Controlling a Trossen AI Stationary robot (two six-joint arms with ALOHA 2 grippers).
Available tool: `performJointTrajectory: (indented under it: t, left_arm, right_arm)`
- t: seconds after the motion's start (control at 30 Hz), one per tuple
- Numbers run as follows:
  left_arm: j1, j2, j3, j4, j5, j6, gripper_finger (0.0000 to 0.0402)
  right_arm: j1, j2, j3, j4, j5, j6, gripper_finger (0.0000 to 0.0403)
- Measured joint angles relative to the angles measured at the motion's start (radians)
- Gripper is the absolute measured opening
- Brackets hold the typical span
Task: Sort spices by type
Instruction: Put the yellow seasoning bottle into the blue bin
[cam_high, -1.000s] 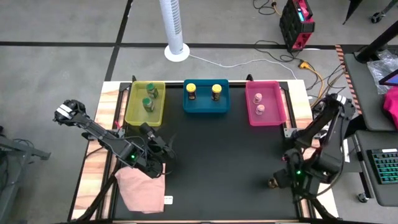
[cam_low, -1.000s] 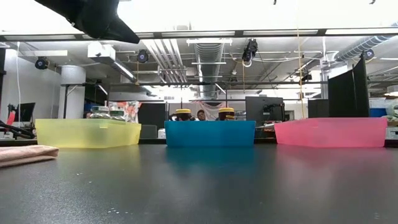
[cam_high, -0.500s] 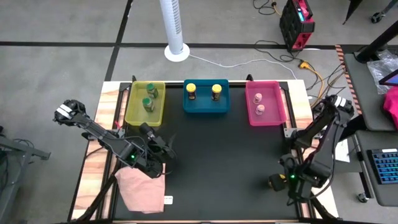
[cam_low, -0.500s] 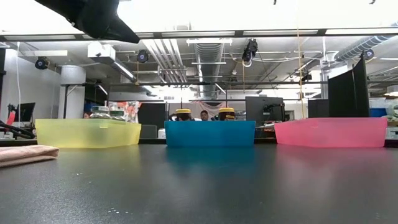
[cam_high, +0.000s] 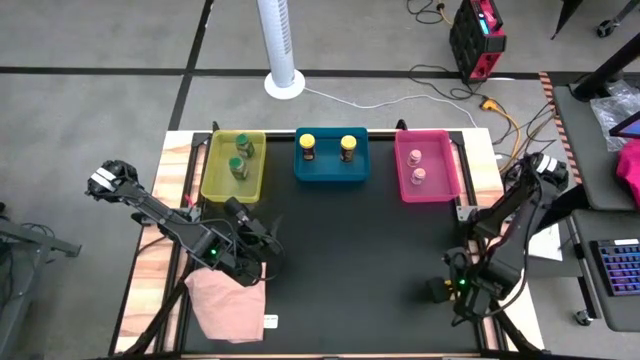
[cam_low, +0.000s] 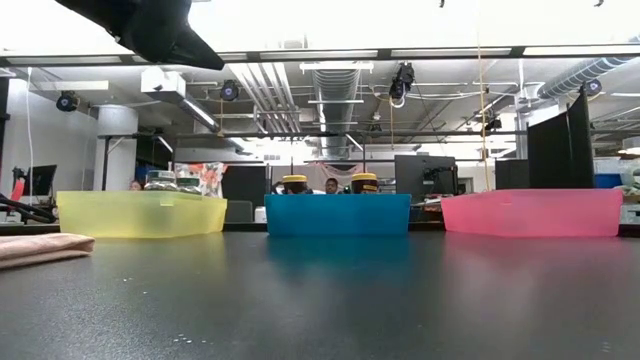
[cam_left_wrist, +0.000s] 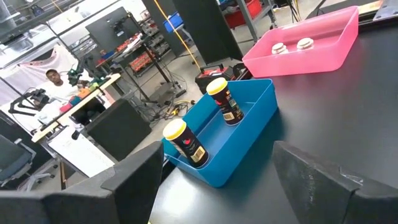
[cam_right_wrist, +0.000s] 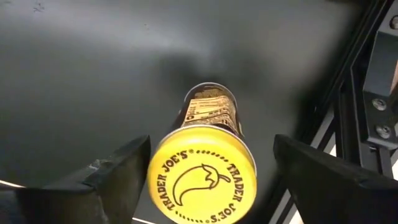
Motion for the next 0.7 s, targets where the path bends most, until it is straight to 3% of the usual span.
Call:
performJointTrajectory:
  t: [0.3,0.7]
  left_arm:
    - [0.0,0.0,0.0,0.0,0.0,0.0,0.0285]
    - [0.0,0.0,0.0,0.0,0.0,0.0,0.0285]
  right_arm:
    - [-0.021,0.0,0.0,0.016,-0.01,0.003,0.0217]
    - [-0.046,-0.002,0.026,0.007,-0.007,-0.019,0.0217]
